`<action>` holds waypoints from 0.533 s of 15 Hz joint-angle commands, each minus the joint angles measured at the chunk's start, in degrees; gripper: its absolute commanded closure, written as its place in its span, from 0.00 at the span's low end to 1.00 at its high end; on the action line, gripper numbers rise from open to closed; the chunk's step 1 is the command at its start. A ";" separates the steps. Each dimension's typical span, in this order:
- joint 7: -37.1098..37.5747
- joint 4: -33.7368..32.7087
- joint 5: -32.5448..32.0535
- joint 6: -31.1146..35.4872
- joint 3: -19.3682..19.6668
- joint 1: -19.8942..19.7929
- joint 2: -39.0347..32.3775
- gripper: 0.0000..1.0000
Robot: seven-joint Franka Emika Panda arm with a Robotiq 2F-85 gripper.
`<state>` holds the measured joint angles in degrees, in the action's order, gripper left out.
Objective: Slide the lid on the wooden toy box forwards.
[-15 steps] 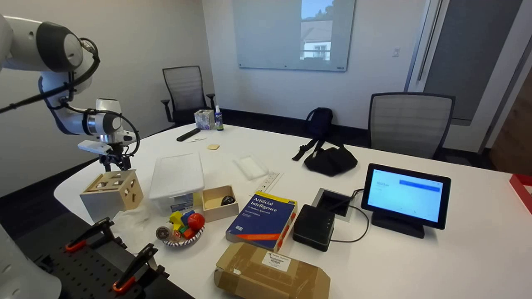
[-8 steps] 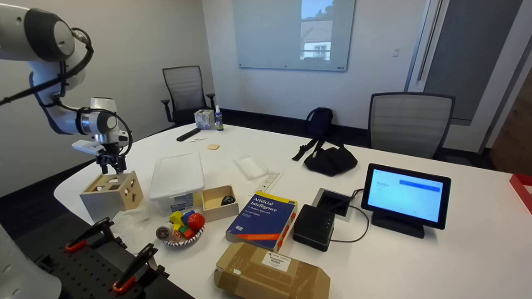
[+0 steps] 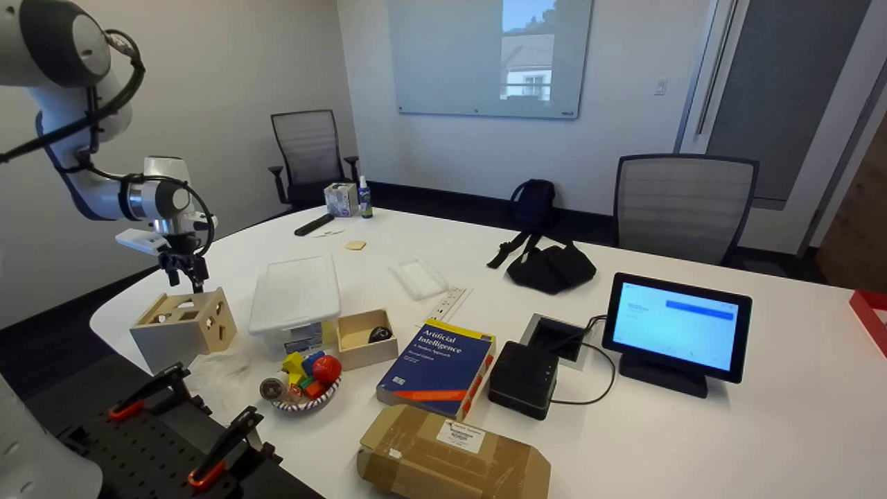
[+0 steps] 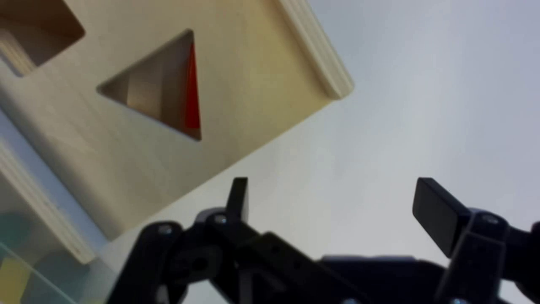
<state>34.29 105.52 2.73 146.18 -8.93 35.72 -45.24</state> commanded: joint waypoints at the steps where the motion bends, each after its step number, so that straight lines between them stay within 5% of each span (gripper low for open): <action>1: 3.04 3.27 -0.55 -0.41 2.41 2.78 5.38 0.00; 8: 10.63 7.17 -0.10 -14.50 0.41 4.02 18.33 0.00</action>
<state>40.31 107.40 2.70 136.01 -8.21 38.59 -35.20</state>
